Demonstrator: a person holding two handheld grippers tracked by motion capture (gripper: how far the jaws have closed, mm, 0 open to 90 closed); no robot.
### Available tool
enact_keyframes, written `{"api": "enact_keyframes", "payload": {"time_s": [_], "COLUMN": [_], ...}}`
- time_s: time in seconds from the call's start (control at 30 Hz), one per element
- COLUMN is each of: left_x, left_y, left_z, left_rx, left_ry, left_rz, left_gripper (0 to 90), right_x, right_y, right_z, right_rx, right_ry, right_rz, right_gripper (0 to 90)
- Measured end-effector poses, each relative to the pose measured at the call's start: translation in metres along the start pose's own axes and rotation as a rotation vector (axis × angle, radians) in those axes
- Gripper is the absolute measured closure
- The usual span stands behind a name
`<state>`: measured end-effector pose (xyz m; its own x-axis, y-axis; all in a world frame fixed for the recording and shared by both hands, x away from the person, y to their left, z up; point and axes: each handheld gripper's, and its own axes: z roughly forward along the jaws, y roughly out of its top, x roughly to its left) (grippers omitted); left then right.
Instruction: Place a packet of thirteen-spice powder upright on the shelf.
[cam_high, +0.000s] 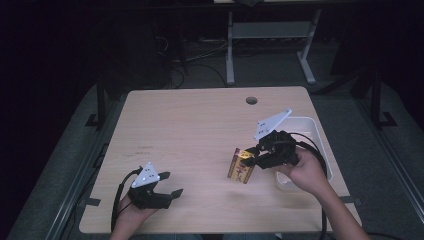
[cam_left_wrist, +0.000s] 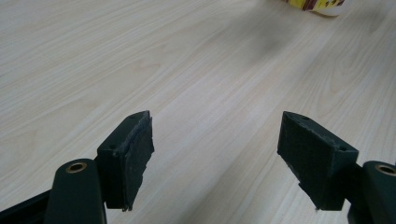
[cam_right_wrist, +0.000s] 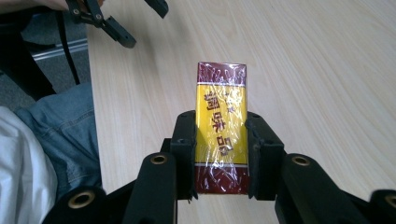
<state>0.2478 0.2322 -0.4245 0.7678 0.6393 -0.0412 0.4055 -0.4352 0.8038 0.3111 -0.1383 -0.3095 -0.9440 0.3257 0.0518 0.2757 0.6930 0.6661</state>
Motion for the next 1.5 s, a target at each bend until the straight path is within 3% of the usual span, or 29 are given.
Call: {"api": "enact_keyframes", "payload": {"time_s": [0.7, 1.5], "left_x": [0.003, 0.005], "left_y": [-0.001, -0.001], "left_z": [-0.002, -0.004], "left_rx": [0.000, 0.000], "left_ry": [-0.002, -0.002], "left_rz": [-0.006, -0.006], "left_gripper": [26.2, 26.2], "right_x": [-0.009, -0.031], "right_y": [0.010, -0.010], "right_z": [-0.022, -0.067], "right_rx": [0.073, 0.101], "right_ry": [-0.027, -0.091], "right_rz": [-0.046, -0.054], "right_gripper": [67.6, 67.5]}}
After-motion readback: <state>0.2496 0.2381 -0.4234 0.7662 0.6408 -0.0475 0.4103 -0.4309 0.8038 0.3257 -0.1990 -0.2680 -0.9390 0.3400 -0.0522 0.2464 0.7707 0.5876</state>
